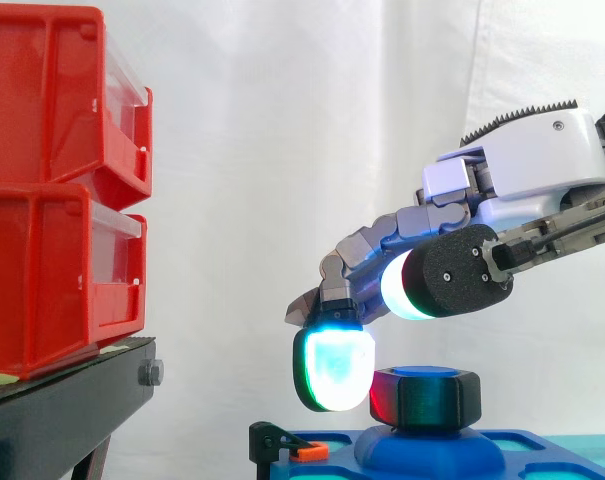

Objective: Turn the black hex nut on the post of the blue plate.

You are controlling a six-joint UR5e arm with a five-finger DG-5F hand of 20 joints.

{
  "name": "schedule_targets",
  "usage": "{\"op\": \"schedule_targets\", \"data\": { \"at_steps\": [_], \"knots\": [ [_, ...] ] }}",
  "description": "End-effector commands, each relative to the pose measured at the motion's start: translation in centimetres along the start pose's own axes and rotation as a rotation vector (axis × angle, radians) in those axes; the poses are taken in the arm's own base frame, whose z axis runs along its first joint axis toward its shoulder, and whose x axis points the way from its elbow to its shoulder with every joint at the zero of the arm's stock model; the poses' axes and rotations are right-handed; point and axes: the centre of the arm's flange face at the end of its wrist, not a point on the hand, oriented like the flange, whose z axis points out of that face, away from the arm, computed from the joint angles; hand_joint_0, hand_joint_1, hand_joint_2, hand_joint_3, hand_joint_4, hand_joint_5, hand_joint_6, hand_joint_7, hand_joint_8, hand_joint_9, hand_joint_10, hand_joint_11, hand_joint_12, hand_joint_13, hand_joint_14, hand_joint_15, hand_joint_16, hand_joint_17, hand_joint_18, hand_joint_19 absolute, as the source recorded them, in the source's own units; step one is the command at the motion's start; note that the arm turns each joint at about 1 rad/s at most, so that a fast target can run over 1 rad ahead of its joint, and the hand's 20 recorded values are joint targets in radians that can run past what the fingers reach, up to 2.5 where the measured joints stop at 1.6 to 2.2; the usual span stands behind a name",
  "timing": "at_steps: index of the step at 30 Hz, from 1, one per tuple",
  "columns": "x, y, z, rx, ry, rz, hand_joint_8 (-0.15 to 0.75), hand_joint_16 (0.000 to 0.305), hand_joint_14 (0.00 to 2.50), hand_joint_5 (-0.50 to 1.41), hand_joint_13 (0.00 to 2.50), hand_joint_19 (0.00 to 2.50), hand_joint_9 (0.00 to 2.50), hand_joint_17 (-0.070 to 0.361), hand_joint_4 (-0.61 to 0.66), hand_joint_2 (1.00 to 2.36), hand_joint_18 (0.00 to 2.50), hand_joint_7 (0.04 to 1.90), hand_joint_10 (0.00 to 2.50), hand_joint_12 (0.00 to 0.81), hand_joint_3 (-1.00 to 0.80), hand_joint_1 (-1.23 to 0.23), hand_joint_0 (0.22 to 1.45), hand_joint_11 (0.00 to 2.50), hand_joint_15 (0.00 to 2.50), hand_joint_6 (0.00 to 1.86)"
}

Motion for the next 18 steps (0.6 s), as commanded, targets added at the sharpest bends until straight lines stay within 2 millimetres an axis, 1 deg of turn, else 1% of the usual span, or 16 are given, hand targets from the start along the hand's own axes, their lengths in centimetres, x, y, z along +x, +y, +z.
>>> {"op": "schedule_targets", "data": {
  "at_steps": [1,10,18],
  "knots": [
    [-0.2,-0.3,-0.1,-0.006,0.003,-0.002,0.235,0.060,0.00,-0.21,0.28,0.19,0.22,0.135,0.17,1.00,0.11,1.06,0.00,0.372,-0.50,-0.25,0.48,0.00,0.10,0.50],
    [-0.5,-2.1,0.0,-0.023,-0.002,-0.015,0.235,0.060,0.00,-0.21,0.28,0.19,0.23,0.135,0.17,1.00,0.12,1.09,0.00,0.374,-0.50,-0.25,0.48,0.00,0.10,0.50],
    [-0.9,-3.2,0.0,-0.044,-0.011,-0.028,0.234,0.060,0.00,-0.21,0.28,0.20,0.22,0.135,0.17,1.00,0.12,1.10,0.00,0.372,-0.50,-0.25,0.48,0.00,0.10,0.50]
  ]
}}
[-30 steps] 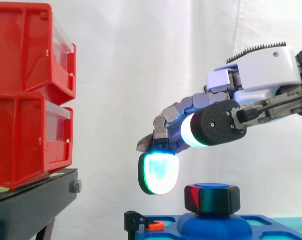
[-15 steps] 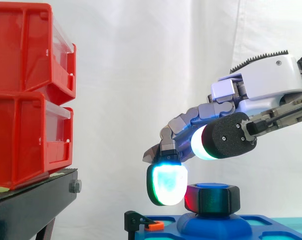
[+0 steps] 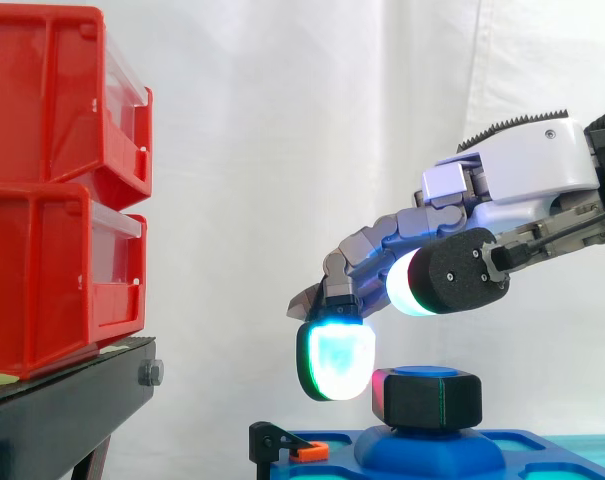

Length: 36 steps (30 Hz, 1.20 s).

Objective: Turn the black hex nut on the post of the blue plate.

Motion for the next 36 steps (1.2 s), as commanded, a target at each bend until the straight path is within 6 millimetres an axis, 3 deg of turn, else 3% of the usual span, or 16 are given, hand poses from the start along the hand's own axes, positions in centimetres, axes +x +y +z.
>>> {"op": "schedule_targets", "data": {
  "at_steps": [1,11,20,36],
  "knots": [
    [-0.3,-0.7,0.0,-0.011,-0.009,-0.009,0.234,0.060,0.00,-0.21,0.28,0.19,0.23,0.135,0.17,1.00,0.12,1.10,0.00,0.372,-0.50,-0.25,0.48,0.00,0.10,0.50],
    [-0.6,-2.1,-0.1,-0.030,-0.023,-0.015,0.234,0.060,0.00,-0.21,0.28,0.20,0.23,0.135,0.17,1.00,0.13,1.10,0.00,0.374,-0.50,-0.25,0.48,0.00,0.10,0.50],
    [-0.7,-2.0,0.0,-0.031,-0.027,-0.014,0.234,0.060,0.00,-0.21,0.28,0.20,0.22,0.134,0.17,1.00,0.12,1.06,0.00,0.375,-0.50,-0.25,0.48,0.00,0.10,0.50],
    [0.1,2.0,0.5,-0.036,-0.031,-0.021,0.236,0.061,0.00,-0.21,0.27,0.19,0.22,0.136,0.17,1.00,0.12,1.05,0.00,0.375,-0.50,-0.24,0.47,0.00,0.10,0.50]
  ]
}}
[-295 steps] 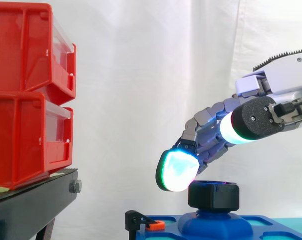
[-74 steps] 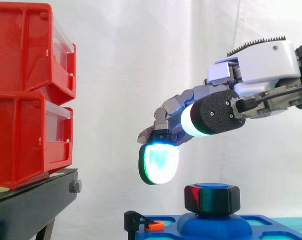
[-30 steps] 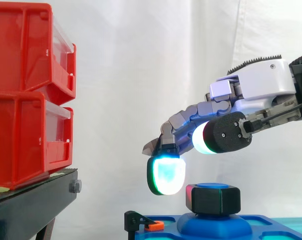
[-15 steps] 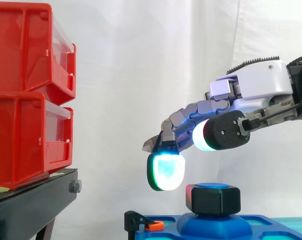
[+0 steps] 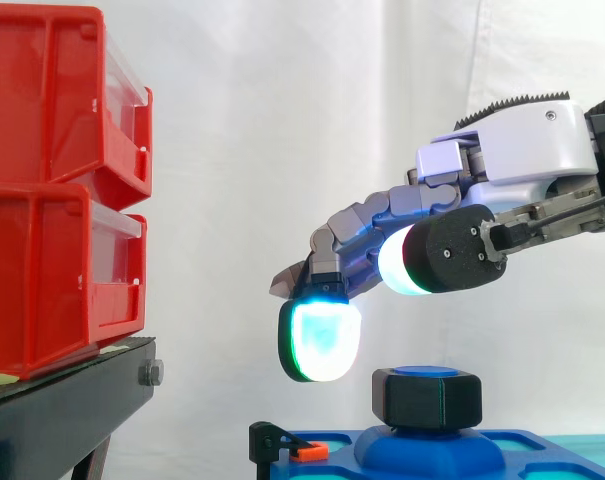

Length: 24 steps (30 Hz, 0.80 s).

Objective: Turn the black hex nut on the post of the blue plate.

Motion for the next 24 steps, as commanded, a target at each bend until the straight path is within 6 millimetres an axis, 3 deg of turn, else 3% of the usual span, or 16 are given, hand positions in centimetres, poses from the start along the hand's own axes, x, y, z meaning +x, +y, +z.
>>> {"op": "schedule_targets", "data": {
  "at_steps": [1,11,19,24],
  "knots": [
    [0.2,0.7,0.0,0.002,0.007,-0.002,0.236,0.061,0.00,-0.21,0.27,0.19,0.22,0.136,0.17,1.00,0.12,1.05,0.00,0.375,-0.50,-0.24,0.47,0.00,0.10,0.50],
    [0.6,1.6,-0.2,0.005,0.035,-0.008,0.237,0.061,0.00,-0.21,0.28,0.19,0.22,0.136,0.17,1.00,0.12,1.09,0.00,0.375,-0.50,-0.24,0.47,0.00,0.10,0.50],
    [0.9,1.5,-0.5,0.009,0.065,-0.013,0.230,0.060,0.00,-0.21,0.30,0.17,0.25,0.134,0.18,1.00,0.14,1.23,0.00,0.371,-0.50,-0.25,0.48,0.00,0.09,0.50],
    [0.9,1.4,-0.5,0.008,0.067,-0.017,0.234,0.059,0.01,-0.21,0.31,0.16,0.27,0.133,0.18,1.00,0.15,1.18,0.00,0.370,-0.50,-0.25,0.48,0.00,0.09,0.54]
  ]
}}
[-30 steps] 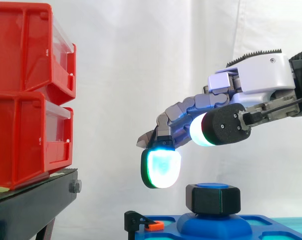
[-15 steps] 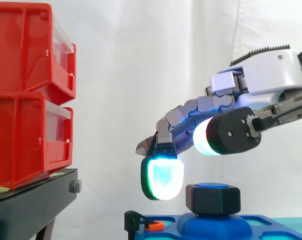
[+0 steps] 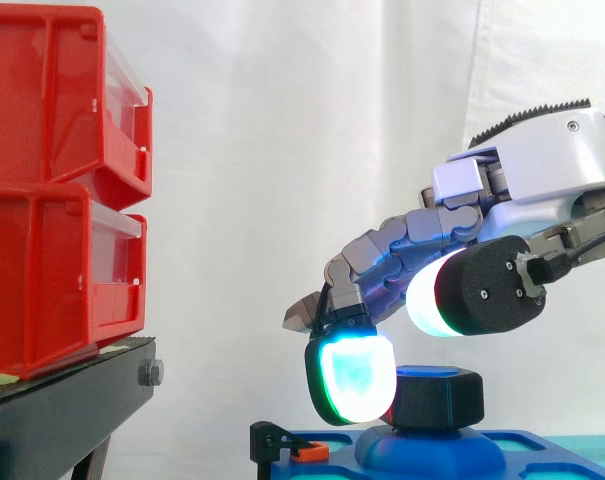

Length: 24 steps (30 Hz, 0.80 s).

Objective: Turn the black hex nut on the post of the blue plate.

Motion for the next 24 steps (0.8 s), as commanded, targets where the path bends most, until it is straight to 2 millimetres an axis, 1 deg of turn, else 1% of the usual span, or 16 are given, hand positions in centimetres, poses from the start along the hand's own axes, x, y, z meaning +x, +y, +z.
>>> {"op": "schedule_targets", "data": {
  "at_steps": [1,5,14,24],
  "knots": [
    [0.0,-0.2,0.0,0.000,0.002,-0.005,0.233,0.059,0.00,-0.21,0.31,0.16,0.27,0.133,0.18,1.00,0.15,1.17,0.00,0.370,-0.50,-0.25,0.48,0.00,0.09,0.55],
    [0.0,-0.6,-0.1,0.004,0.006,-0.006,0.234,0.058,0.00,-0.22,0.32,0.16,0.28,0.132,0.19,1.00,0.15,1.14,0.00,0.369,-0.50,-0.25,0.48,0.00,0.10,0.57],
    [-0.1,-1.1,-0.2,-0.014,0.010,-0.008,0.237,0.058,0.00,-0.22,0.32,0.16,0.28,0.130,0.19,1.00,0.16,1.13,0.00,0.370,-0.50,-0.25,0.48,0.00,0.10,0.57],
    [-0.4,-2.4,-0.5,-0.033,0.012,-0.013,0.237,0.058,0.00,-0.22,0.33,0.17,0.28,0.131,0.19,1.00,0.16,1.13,0.00,0.368,-0.50,-0.25,0.48,0.00,0.11,0.57]
  ]
}}
